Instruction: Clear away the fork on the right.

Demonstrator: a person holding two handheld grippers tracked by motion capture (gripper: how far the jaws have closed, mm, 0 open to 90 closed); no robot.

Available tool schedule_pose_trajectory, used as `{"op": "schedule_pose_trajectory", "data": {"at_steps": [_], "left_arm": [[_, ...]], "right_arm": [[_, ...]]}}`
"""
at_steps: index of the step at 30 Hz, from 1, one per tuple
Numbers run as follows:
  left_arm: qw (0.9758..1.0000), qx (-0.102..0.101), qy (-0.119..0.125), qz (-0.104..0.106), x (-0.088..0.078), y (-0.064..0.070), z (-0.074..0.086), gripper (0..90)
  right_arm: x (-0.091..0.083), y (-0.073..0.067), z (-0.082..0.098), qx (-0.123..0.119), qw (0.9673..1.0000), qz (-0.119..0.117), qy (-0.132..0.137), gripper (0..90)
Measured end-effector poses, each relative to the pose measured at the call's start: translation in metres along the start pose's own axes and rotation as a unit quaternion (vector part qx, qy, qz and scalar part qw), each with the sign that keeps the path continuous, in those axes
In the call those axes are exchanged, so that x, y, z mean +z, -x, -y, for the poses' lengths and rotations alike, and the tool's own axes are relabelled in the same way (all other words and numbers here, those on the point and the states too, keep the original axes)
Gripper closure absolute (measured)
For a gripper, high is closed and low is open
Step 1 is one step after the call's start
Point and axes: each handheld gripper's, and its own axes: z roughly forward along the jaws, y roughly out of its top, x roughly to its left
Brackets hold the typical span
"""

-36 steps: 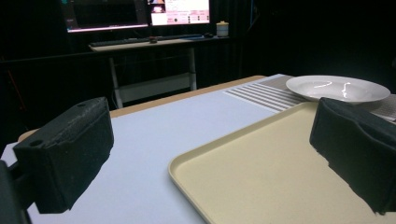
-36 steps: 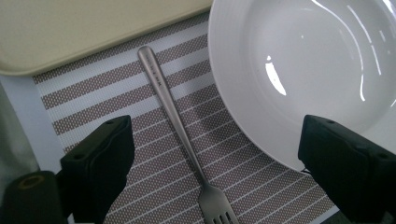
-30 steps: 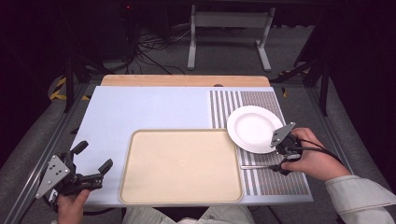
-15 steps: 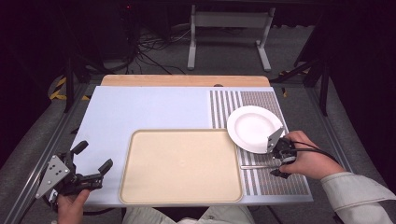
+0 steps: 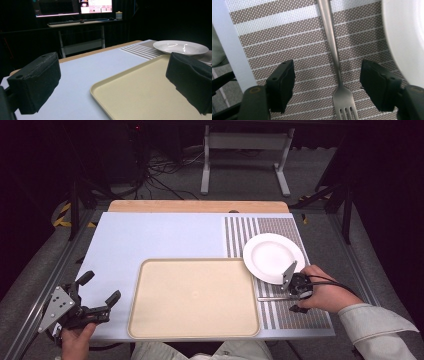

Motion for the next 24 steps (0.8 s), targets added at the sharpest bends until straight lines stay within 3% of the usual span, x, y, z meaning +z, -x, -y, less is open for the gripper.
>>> {"op": "schedule_pose_trajectory", "data": {"at_steps": [5,12,14,17,24], "left_arm": [[1.0000,0.001,0.000,0.000,0.0000,0.0001,-0.0001,0.5],[1.0000,0.002,0.000,0.000,0.0000,0.0002,-0.0002,0.5],[1.0000,0.001,0.000,0.000,0.0000,0.0002,-0.0001,0.5],[1.0000,0.001,0.000,0.000,0.0000,0.0002,0.0000,0.5],[1.0000,0.003,-0.002,0.001,0.0008,0.0008,0.0002,0.5]], "right_arm": [[0.0035,0.0011,0.0013,-0.005,0.9999,-0.013,-0.008,31.6],[0.0063,0.0041,0.0018,-0.004,1.0000,-0.008,0.001,38.1],[0.0070,0.0065,0.0019,-0.009,0.9999,-0.005,0.012,49.7],[0.0084,0.0081,0.0026,-0.016,0.9998,-0.007,0.013,59.4],[0.0088,0.0095,0.0027,-0.031,0.9992,-0.016,0.018,74.6]]}}
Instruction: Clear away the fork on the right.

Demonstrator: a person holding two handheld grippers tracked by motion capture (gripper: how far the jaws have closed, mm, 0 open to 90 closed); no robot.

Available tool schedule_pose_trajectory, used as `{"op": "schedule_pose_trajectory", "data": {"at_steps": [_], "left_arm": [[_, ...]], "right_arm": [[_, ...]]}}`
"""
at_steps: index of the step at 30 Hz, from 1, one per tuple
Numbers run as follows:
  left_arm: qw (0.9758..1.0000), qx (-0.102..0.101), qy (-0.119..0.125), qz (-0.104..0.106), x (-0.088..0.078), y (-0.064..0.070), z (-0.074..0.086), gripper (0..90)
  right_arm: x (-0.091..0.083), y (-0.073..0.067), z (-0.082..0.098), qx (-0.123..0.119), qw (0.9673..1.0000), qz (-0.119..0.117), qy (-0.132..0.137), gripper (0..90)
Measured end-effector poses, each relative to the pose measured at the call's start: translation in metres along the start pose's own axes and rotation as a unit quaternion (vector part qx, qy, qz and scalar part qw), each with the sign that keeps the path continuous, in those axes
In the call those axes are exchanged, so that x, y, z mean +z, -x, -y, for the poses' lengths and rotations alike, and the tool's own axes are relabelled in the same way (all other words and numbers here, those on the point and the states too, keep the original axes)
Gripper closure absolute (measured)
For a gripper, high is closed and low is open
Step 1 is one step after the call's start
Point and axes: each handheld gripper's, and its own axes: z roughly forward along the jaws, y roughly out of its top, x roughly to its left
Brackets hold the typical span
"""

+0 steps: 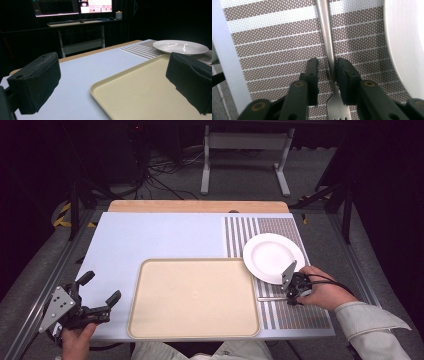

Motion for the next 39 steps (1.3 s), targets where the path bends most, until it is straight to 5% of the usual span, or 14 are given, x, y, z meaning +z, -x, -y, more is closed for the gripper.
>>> {"op": "schedule_pose_trajectory", "data": {"at_steps": [7,16,39], "left_arm": [[1.0000,-0.001,0.001,-0.001,-0.0005,-0.0004,-0.0001,0.5],[1.0000,-0.001,0.003,0.000,-0.0007,-0.0003,-0.0002,0.5],[1.0000,-0.003,0.002,-0.002,-0.0010,-0.0006,-0.0001,0.5]], "right_arm": [[0.0000,0.0041,0.0010,-0.011,0.9999,-0.004,0.001,84.3],[0.0007,0.0035,-0.0031,-0.028,0.9995,-0.008,-0.015,86.1],[-0.0004,0.0043,-0.0039,-0.023,0.9993,-0.019,-0.022,86.6]]}}
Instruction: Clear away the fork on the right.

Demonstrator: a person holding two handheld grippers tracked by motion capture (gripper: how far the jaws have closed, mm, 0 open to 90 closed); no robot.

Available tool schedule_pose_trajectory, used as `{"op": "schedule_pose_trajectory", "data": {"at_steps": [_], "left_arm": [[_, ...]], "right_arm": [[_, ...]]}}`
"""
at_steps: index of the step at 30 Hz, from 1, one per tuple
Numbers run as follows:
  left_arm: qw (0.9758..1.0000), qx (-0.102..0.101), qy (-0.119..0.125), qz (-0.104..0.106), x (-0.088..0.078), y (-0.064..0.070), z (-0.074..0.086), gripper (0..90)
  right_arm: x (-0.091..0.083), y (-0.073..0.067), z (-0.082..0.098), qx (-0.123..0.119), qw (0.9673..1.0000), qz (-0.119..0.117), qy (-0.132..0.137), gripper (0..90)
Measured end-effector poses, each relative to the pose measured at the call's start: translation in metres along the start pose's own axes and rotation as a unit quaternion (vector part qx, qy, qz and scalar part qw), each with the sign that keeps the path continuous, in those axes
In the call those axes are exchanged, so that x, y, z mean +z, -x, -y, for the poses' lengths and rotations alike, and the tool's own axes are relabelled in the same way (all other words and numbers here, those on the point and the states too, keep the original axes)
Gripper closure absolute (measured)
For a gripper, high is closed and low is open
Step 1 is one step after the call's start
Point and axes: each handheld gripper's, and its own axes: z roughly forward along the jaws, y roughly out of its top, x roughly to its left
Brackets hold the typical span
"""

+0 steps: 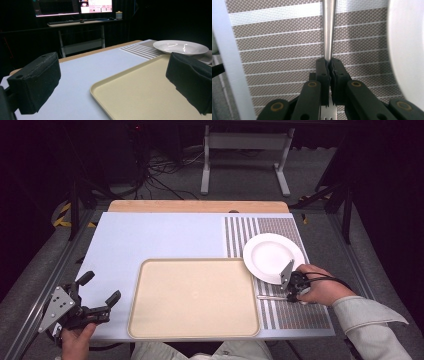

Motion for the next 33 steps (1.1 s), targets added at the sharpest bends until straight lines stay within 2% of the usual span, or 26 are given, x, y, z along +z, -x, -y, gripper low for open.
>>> {"op": "schedule_pose_trajectory", "data": {"at_steps": [3,6,11,14,18,23,24,28,31,33], "left_arm": [[1.0000,-0.001,0.000,0.000,0.000,0.000,0.000,0.5],[1.0000,0.002,0.000,0.000,0.000,0.000,0.000,0.5],[1.0000,0.003,-0.001,0.001,0.000,0.000,0.000,0.5],[1.0000,0.003,0.000,0.002,0.000,-0.001,-0.001,0.5],[1.0000,0.001,0.000,0.001,0.000,-0.001,0.000,0.5],[1.0000,0.001,0.001,0.001,0.000,-0.001,0.000,0.5],[1.0000,0.002,0.001,0.001,0.000,-0.001,0.000,0.5],[1.0000,0.002,0.001,0.002,-0.001,-0.001,-0.001,0.5],[1.0000,0.002,0.002,0.002,0.000,-0.001,0.000,0.5],[1.0000,0.001,0.002,0.001,-0.001,-0.001,0.000,0.5]], "right_arm": [[-0.006,-0.003,0.000,0.000,1.0000,0.004,0.002,86.6],[-0.021,-0.005,-0.002,0.001,0.9997,0.014,0.018,86.6],[-0.044,-0.008,-0.010,-0.012,0.9986,0.028,0.044,86.6],[-0.051,-0.008,-0.016,-0.017,0.9981,0.036,0.047,86.6],[-0.058,-0.006,-0.024,-0.022,0.9974,0.047,0.051,86.6],[-0.068,-0.003,-0.043,-0.036,0.9957,0.058,0.063,86.6],[-0.068,-0.003,-0.043,-0.036,0.9957,0.058,0.063,86.6],[-0.070,0.002,-0.062,-0.059,0.9943,0.055,0.071,86.5],[-0.071,0.004,-0.073,-0.063,0.9941,0.054,0.070,86.5],[-0.069,0.007,-0.083,-0.077,0.9928,0.055,0.074,86.5]]}}
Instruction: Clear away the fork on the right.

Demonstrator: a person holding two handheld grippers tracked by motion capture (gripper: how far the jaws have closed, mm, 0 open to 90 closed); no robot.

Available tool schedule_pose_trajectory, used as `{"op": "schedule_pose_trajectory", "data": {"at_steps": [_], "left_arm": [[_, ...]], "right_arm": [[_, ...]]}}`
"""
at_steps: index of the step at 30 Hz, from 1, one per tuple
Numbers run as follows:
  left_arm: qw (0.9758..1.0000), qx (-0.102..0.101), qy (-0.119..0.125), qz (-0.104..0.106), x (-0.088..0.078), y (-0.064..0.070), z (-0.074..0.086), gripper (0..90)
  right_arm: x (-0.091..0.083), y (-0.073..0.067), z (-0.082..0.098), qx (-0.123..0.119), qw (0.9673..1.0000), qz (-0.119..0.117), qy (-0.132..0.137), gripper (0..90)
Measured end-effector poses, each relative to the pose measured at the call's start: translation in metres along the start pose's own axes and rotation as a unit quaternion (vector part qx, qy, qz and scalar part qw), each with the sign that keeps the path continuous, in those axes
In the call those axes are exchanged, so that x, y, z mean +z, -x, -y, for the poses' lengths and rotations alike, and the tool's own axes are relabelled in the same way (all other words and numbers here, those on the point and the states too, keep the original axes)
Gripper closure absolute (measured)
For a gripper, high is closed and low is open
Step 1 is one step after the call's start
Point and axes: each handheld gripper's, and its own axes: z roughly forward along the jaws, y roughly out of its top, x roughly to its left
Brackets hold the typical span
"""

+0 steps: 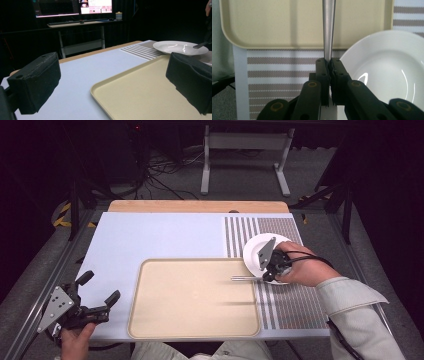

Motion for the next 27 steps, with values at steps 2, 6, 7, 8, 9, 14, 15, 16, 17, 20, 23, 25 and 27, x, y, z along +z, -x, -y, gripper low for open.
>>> {"op": "schedule_pose_trajectory", "data": {"at_steps": [2,6,7,8,9,14,15,16,17,20,23,25,27], "left_arm": [[1.0000,0.000,0.001,0.000,0.000,0.000,0.000,0.5],[1.0000,-0.002,0.000,0.000,0.000,0.000,0.000,0.5],[1.0000,-0.002,-0.001,0.000,0.000,0.000,0.001,0.5],[1.0000,-0.002,-0.001,0.000,0.000,0.000,0.001,0.5],[1.0000,-0.002,0.000,0.001,0.000,0.000,0.001,0.5],[1.0000,-0.001,0.000,0.000,-0.001,-0.001,0.001,0.5],[1.0000,-0.001,0.000,0.000,-0.001,-0.001,0.001,0.5],[1.0000,-0.001,-0.001,0.000,-0.001,-0.001,0.001,0.5],[1.0000,-0.001,0.000,0.000,-0.001,-0.001,0.001,0.5],[1.0000,-0.002,-0.001,0.000,-0.001,-0.001,0.001,0.5],[1.0000,-0.002,-0.001,0.000,-0.001,-0.002,0.001,0.5],[1.0000,-0.002,-0.002,0.001,-0.001,-0.002,0.001,0.5],[1.0000,-0.002,-0.002,0.001,-0.001,-0.002,0.001,0.5]], "right_arm": [[0.002,0.003,-0.008,-0.006,1.0000,-0.001,0.001,86.5],[0.007,0.009,-0.024,-0.018,0.9998,-0.001,0.005,86.5],[0.008,0.011,-0.027,-0.020,0.9998,-0.003,0.009,86.5],[0.008,0.011,-0.027,-0.020,0.9998,-0.003,0.009,86.5],[0.010,0.013,-0.033,-0.024,0.9997,-0.003,0.009,86.5],[0.017,0.020,-0.049,-0.037,0.9993,-0.006,0.010,86.5],[0.017,0.020,-0.049,-0.037,0.9993,-0.006,0.010,86.5],[0.019,0.020,-0.052,-0.038,0.9992,-0.006,0.012,86.5],[0.021,0.022,-0.055,-0.042,0.9990,-0.007,0.013,86.5],[0.027,0.024,-0.062,-0.045,0.9988,-0.012,0.013,86.5],[0.030,0.025,-0.066,-0.049,0.9986,-0.012,0.013,86.5],[0.033,0.026,-0.070,-0.048,0.9986,-0.012,0.018,86.4],[0.035,0.028,-0.073,-0.051,0.9984,-0.015,0.018,86.5]]}}
